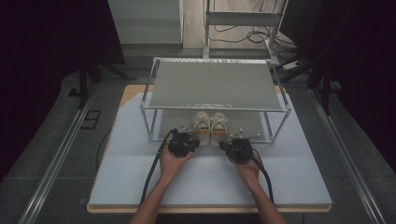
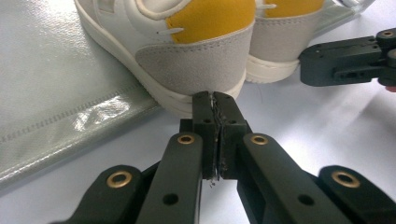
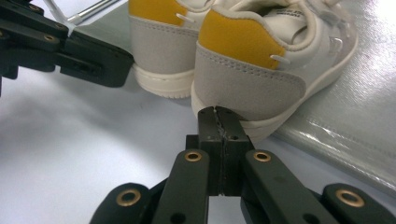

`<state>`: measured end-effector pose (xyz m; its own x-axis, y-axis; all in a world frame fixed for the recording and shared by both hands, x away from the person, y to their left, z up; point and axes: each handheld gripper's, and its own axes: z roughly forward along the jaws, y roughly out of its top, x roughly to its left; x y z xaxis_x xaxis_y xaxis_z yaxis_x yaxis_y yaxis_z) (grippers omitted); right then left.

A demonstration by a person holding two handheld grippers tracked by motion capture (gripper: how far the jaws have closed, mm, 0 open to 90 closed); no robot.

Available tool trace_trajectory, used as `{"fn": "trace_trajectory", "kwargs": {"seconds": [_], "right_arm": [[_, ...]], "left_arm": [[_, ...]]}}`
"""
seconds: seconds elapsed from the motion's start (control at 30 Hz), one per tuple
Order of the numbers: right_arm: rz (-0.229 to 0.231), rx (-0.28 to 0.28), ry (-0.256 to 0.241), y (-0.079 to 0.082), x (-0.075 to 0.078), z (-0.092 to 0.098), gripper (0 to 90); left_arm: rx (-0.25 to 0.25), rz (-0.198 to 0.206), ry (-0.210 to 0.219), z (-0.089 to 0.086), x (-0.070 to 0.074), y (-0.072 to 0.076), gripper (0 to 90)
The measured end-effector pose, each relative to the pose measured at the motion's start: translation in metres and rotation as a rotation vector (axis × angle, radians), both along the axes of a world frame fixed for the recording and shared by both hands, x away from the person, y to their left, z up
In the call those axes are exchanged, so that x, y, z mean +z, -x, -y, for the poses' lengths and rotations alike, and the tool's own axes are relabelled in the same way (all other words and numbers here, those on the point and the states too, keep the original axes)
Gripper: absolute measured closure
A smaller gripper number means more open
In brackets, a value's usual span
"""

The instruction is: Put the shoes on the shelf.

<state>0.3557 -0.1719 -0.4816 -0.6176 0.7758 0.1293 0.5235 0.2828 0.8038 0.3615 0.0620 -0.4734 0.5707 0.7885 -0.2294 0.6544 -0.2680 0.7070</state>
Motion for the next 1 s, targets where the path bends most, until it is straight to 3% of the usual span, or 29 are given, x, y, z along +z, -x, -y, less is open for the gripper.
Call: {"fn": "trace_trajectory", "kwargs": {"seconds": [0.27,0.7,0.93,1.0], "right_arm": [[0.024,-0.024,0.009,-0.006,-0.003,0.000,89.4],[0.019,-0.051,0.011,-0.023,-0.007,-0.004,89.3],[0.022,-0.052,0.019,-0.023,-0.006,-0.004,89.3],[0.021,-0.049,0.021,-0.023,-0.006,-0.004,89.4]], "left_arm": [[-0.003,0.000,0.002,0.001,0.000,0.000,87.7],[-0.007,0.002,0.004,0.003,0.000,-0.002,87.9],[0.023,-0.010,-0.002,0.006,-0.001,-0.014,87.6],[-0.003,0.001,-0.016,0.004,-0.001,-0.021,87.6]]}}
